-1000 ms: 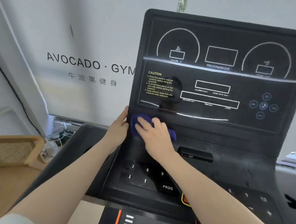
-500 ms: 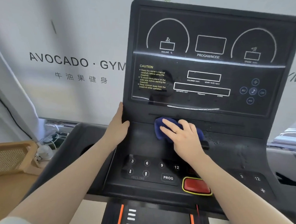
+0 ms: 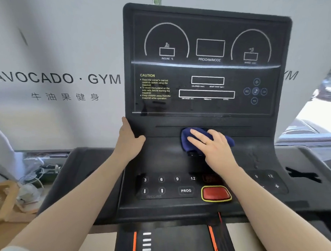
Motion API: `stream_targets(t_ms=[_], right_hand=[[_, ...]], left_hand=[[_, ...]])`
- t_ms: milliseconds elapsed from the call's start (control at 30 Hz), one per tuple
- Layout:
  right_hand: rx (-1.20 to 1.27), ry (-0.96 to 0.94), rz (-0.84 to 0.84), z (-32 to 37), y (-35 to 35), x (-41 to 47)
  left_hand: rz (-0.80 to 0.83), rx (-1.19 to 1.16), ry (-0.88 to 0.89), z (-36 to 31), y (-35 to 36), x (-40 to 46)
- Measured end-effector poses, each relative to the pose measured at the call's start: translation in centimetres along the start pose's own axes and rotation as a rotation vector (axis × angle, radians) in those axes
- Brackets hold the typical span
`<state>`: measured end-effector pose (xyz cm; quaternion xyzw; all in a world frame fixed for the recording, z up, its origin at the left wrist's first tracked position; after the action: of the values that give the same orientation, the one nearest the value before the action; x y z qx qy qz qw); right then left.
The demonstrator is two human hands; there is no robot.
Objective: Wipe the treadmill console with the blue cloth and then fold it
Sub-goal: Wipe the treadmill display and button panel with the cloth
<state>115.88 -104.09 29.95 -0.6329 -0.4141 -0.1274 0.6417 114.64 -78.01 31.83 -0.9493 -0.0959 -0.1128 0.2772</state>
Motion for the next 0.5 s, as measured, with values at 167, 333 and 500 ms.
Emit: stream_targets(t_ms=[167, 333, 500], right_hand=[[0.072, 0.085, -0.028, 1.2, 0.1, 1.1], [0.15, -0.136, 0.011, 3.9, 1.8, 1.9], [0.111, -0.217, 0.102, -1.8, 0.8, 1.8]], left_hand=[[-0.04, 0.132, 0.02, 0.0, 0.1, -0.4], [-0.002, 0.471, 0.299, -1.8, 1.6, -1.9], [0.176, 0.643, 0.566, -3.6, 5.1, -2.4]])
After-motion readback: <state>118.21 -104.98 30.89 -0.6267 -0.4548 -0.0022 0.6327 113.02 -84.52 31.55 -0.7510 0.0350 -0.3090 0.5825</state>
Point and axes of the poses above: each hand's wrist, its own x-axis towards the middle knuckle, its own y-axis out of the palm, z = x × y, the point moved 4 cm from there along x, towards the middle knuckle, and after that the axes turned 14 degrees about y, right-handed, at the moved point
